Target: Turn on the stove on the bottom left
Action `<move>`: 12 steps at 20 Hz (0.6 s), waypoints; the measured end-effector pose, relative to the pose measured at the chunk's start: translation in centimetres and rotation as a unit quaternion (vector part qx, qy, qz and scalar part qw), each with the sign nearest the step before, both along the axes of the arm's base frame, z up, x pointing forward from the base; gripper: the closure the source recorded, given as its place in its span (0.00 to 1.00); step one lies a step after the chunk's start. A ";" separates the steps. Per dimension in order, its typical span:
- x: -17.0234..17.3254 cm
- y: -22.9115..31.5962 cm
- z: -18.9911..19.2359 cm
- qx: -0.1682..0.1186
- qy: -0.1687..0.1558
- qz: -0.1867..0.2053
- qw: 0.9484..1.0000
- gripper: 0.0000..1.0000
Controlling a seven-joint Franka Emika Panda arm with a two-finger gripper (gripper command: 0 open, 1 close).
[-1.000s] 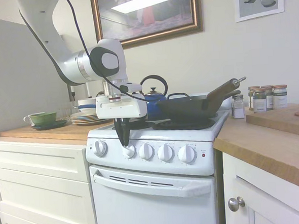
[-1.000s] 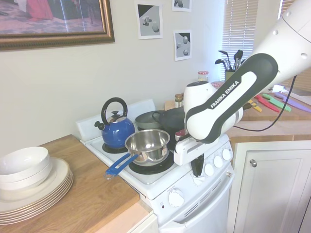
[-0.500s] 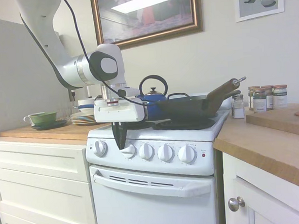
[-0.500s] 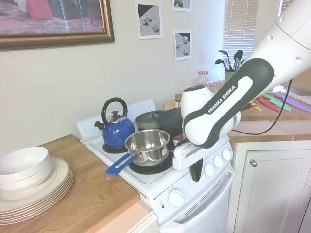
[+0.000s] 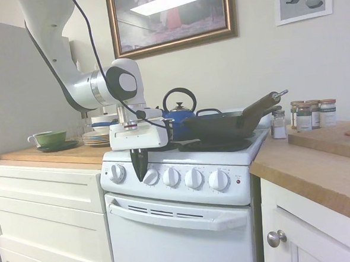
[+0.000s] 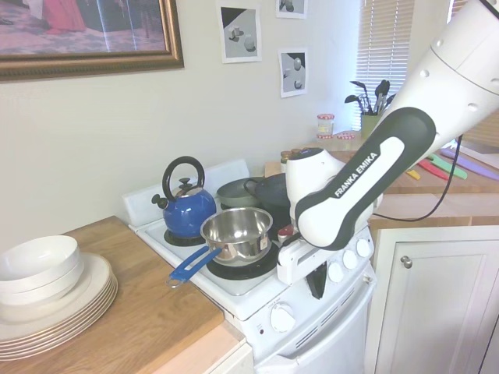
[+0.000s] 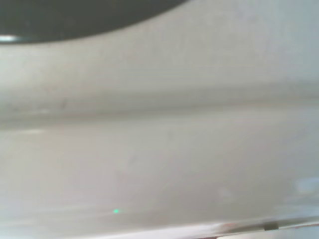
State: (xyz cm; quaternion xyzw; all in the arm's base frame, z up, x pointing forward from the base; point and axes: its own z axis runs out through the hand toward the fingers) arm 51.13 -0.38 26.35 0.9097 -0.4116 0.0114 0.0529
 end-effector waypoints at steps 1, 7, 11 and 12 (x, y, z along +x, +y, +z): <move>0.0 0.1 -0.1 -0.005 0.000 0.001 1.000 1.00; -0.1 1.1 -0.4 -0.039 -0.004 0.004 0.999 1.00; -0.1 1.3 -0.5 -0.043 -0.004 0.003 0.999 1.00; -0.1 1.3 -0.5 -0.042 -0.004 0.003 0.999 1.00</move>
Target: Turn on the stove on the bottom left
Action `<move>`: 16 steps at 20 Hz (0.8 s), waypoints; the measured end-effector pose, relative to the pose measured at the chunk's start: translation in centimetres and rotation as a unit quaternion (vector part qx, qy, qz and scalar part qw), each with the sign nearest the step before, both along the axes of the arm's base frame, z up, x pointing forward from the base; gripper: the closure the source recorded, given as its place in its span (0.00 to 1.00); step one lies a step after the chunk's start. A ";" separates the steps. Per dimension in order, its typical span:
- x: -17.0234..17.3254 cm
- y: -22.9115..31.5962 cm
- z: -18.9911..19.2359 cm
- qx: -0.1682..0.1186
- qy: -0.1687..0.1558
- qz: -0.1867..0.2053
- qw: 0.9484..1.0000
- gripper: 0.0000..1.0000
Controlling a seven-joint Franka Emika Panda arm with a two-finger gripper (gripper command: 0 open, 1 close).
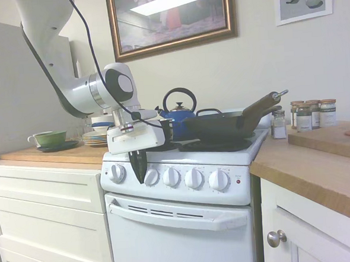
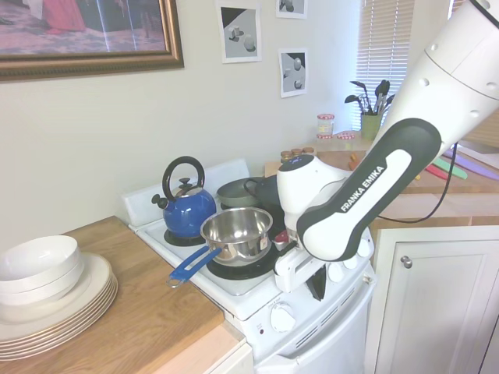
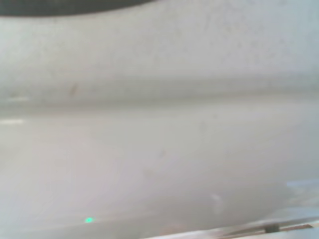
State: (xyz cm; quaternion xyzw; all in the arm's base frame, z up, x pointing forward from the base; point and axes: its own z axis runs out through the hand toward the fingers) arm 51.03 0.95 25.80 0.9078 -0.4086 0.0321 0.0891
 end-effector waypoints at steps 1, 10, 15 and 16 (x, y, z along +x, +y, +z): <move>0.0 0.0 0.0 0.002 0.000 0.000 1.000 1.00; 0.0 1.4 0.8 0.040 -0.001 0.015 0.999 1.00; -1.5 1.3 2.3 0.049 -0.018 0.009 0.999 1.00; -2.1 1.2 2.8 0.054 -0.024 0.007 0.998 1.00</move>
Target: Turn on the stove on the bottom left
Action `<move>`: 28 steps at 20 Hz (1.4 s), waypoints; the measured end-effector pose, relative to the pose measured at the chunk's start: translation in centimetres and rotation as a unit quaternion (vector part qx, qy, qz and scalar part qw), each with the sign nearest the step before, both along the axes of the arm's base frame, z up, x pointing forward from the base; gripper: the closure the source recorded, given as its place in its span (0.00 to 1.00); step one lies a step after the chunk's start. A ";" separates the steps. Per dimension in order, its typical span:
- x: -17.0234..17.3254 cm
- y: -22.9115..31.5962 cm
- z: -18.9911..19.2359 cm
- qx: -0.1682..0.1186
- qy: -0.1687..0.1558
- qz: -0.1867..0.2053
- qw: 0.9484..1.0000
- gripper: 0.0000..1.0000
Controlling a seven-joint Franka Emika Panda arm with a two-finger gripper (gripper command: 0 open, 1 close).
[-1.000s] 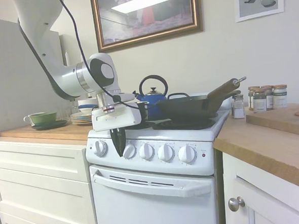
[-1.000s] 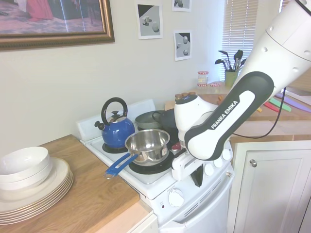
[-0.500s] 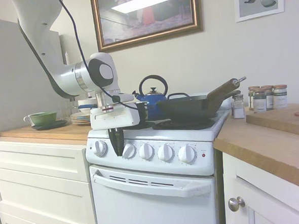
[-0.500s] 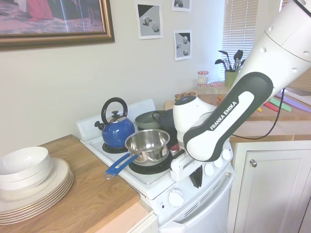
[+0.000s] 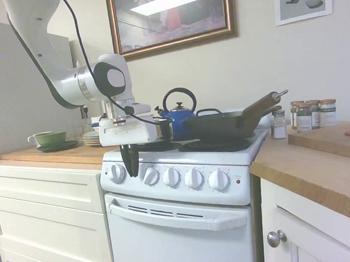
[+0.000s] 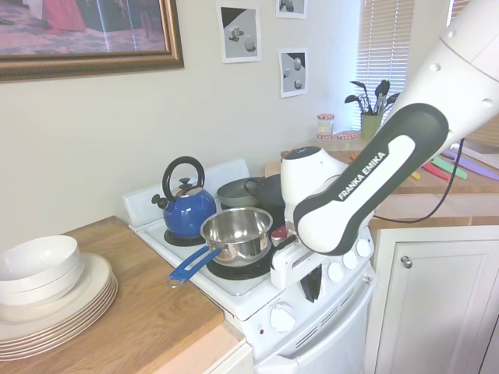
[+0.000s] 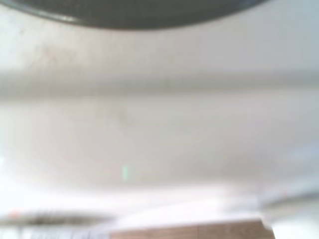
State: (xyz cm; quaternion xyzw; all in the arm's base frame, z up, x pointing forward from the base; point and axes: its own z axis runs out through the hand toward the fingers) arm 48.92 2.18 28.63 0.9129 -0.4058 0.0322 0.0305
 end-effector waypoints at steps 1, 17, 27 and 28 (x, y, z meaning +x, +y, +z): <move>-0.7 -0.1 0.6 0.004 -0.005 -0.002 1.000 1.00; -6.9 0.6 4.2 0.043 -0.044 -0.037 0.997 0.00; -7.0 0.3 5.0 0.051 -0.053 -0.048 0.996 0.00; -7.0 0.2 5.1 0.052 -0.053 -0.050 0.996 0.00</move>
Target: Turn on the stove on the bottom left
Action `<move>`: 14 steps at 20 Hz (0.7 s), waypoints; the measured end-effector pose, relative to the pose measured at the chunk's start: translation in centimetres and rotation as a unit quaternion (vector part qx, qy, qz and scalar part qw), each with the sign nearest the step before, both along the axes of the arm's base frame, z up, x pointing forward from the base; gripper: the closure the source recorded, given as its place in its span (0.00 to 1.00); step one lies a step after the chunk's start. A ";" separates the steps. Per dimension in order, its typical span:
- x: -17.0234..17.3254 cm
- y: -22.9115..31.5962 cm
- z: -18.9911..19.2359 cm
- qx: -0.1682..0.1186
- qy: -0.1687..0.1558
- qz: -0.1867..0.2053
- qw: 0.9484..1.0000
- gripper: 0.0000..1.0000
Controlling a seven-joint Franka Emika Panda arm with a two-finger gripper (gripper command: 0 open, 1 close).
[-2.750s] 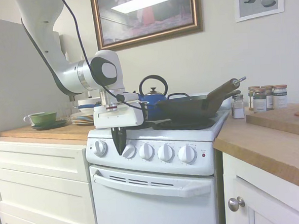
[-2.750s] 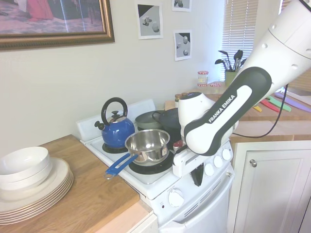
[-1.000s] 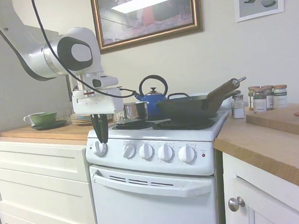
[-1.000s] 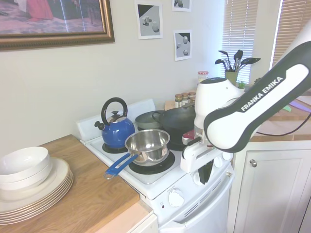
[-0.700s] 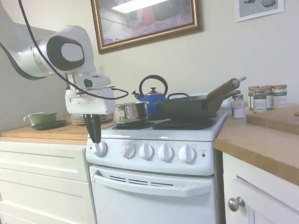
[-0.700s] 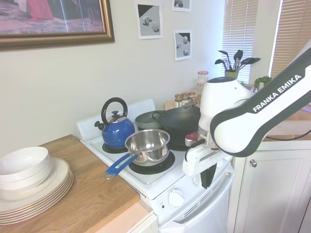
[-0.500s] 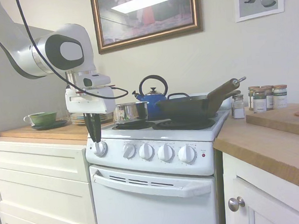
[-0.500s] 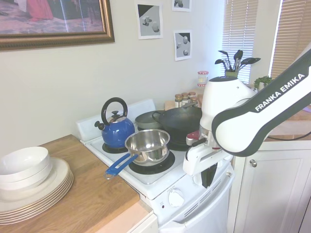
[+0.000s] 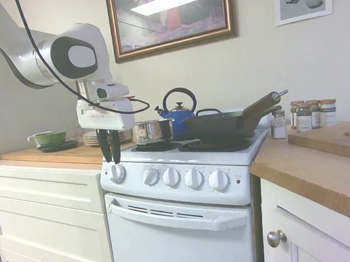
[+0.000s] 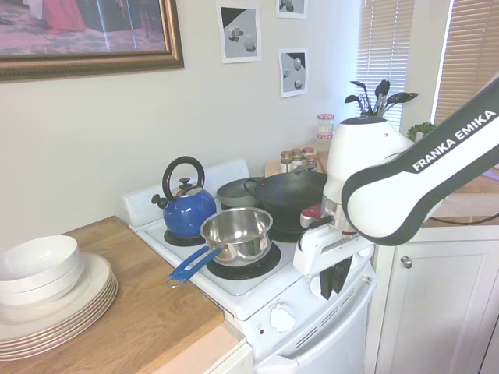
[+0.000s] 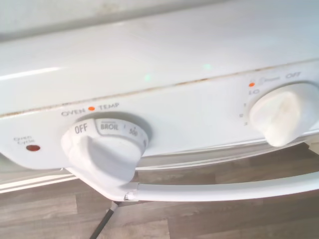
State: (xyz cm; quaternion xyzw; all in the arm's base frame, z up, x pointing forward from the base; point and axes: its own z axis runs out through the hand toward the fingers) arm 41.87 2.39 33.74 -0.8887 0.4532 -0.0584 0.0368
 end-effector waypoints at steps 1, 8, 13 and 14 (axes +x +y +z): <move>0.0 -0.1 0.1 0.000 0.000 -0.002 1.000 0.00; -0.1 -0.4 0.5 0.000 0.000 -0.005 1.000 0.00; -0.2 -0.4 0.6 0.000 0.000 -0.005 1.000 0.00; -0.2 -0.4 0.6 0.000 0.000 -0.006 1.000 0.00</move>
